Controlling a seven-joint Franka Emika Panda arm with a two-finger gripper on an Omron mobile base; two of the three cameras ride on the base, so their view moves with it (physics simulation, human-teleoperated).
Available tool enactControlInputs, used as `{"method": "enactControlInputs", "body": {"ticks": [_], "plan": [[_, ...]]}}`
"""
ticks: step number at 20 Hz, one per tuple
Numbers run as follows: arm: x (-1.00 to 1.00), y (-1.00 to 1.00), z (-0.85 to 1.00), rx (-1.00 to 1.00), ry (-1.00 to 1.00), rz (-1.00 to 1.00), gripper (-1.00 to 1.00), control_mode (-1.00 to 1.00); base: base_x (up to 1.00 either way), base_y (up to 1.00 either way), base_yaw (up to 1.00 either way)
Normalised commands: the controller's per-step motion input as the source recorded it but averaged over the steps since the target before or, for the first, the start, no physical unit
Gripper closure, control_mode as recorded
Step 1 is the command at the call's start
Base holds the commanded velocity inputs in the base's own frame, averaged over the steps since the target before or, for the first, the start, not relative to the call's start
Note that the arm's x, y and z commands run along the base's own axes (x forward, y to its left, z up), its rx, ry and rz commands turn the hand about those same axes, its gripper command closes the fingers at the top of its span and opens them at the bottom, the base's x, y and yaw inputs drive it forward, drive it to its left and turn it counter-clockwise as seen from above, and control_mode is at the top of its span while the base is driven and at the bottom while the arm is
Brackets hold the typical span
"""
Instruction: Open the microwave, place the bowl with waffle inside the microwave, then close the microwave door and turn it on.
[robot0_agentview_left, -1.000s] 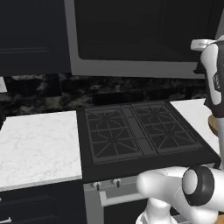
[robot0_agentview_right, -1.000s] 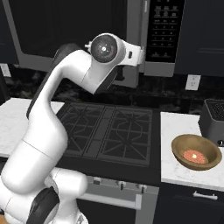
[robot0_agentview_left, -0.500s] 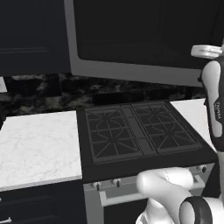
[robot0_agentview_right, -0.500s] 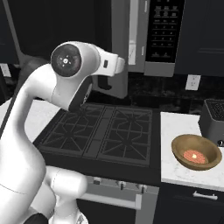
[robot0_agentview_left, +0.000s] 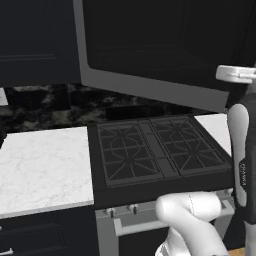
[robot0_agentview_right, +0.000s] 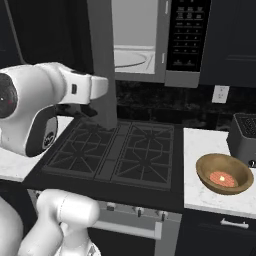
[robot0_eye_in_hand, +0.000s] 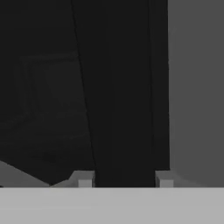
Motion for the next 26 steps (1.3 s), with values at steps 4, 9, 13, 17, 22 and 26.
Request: {"method": "enactControlInputs", "body": {"ticks": [4, 9, 13, 17, 22, 26], "plan": [[-1.00, 0.68, 0.00, -0.19, -0.16, -0.09, -1.00, -1.00, 0.00, 0.00, 0.00], [-1.00, 0.20, 0.00, -0.07, -0.14, -0.03, -1.00, -1.00, 0.00, 0.00, 0.00], [-1.00, -0.44, 0.63, 0.05, -0.13, -0.07, -1.00, -1.00, 0.00, 0.00, 0.00], [-1.00, -0.90, 0.99, 0.21, 0.06, -0.13, -1.00, -1.00, 0.00, 0.00, 0.00], [0.09, -1.00, 0.40, 0.33, 0.52, 0.00, -1.00, -1.00, 0.00, 0.00, 0.00], [-0.09, -0.96, -0.54, 0.31, 0.21, 0.26, -1.00, -1.00, 0.00, 0.00, 0.00]]}}
